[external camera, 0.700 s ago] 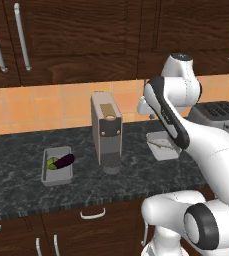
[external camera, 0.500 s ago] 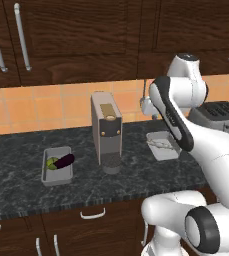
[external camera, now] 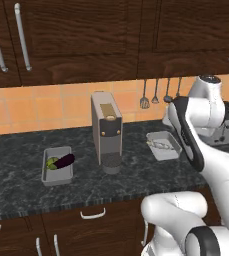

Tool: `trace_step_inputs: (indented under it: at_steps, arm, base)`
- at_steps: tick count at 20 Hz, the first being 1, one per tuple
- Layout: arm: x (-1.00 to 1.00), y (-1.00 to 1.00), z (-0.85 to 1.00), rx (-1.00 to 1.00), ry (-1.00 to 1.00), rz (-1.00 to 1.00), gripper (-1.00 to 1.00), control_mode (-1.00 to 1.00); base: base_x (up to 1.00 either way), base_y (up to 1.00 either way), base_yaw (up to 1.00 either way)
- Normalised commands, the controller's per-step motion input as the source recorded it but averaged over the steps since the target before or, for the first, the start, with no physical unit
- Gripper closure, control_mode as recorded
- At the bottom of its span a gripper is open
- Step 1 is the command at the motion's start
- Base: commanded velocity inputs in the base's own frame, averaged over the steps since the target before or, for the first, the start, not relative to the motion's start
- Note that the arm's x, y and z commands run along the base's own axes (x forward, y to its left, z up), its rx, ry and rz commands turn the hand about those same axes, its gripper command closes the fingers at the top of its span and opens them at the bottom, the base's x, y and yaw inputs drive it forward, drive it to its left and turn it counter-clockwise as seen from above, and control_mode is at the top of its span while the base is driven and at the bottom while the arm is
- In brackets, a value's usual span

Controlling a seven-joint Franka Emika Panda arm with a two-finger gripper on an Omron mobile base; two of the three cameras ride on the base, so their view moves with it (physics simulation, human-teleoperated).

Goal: Take the meat container that has the fish and place it on the second highest rack of the freezer. Then take the vegetable container that has the eggplant and lime and place it on the highest rack of the freezer.

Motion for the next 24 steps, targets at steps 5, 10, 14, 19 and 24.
trace_step_inputs:
  at_steps: [5, 10, 14, 19, 24]
  arm:
    - [0.16, -0.69, -0.70, 0.15, 0.02, -0.58, -1.00, -1.00]
    - [0.74, -0.19, -0.37, 0.28, 0.00, -0.11, -1.00, -1.00]
    - [0.54, -0.43, -0.33, 0.33, 0.02, 0.00, -1.00, -1.00]
    - [0.27, -0.08, -0.34, 0.08, 0.00, 0.00, -1.00, -1.00]
    - [0.24, 0.00, -0.50, 0.00, 0.01, 0.00, -1.00, -1.00]
  base:
    - [0.00, 0.00, 0.00]
    - [0.00, 0.00, 0.00]
    - [0.00, 0.00, 0.00]
    - [0.00, 0.00, 0.00]
    - [0.00, 0.00, 0.00]
